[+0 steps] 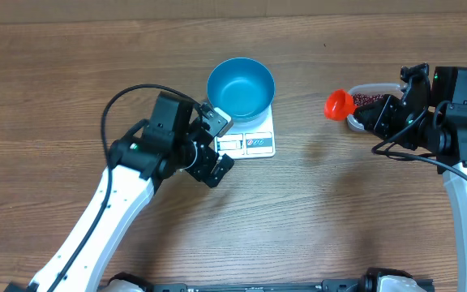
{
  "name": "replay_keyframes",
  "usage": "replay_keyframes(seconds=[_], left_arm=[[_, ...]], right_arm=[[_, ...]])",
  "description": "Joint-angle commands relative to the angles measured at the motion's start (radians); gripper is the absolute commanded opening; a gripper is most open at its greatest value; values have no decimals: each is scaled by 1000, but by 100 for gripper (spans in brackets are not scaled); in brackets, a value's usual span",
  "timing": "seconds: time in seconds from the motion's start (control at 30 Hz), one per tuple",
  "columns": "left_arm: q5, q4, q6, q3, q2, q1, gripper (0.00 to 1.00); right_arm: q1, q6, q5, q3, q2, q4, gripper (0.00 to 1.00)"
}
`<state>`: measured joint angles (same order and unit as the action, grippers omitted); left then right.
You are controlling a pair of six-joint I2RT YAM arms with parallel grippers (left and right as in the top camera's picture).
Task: Scoop item into bowl and weigh 150g on scale
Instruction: 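Withdraw the left gripper from the scale toward the front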
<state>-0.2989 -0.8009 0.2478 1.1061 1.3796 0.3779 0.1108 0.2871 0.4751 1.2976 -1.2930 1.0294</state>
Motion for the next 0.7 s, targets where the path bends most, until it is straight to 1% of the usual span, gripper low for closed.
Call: replay_keyframes(seconds=[0.0, 0.33, 0.37, 0.5, 0.67], left_arm=[[-32, 1, 45, 9, 40, -4, 99], [-25, 31, 41, 9, 55, -5, 100], [-14, 41, 28, 9, 55, -5, 99], [48, 98, -105, 9, 55, -5, 99], [47, 100, -171, 9, 55, -4, 100]], right_arm=[[5, -8, -11, 22, 23, 2, 4], [5, -8, -15, 22, 23, 20, 4], [5, -8, -16, 22, 23, 19, 4], [5, -8, -22, 22, 23, 16, 4], [5, -8, -22, 22, 23, 17, 4]])
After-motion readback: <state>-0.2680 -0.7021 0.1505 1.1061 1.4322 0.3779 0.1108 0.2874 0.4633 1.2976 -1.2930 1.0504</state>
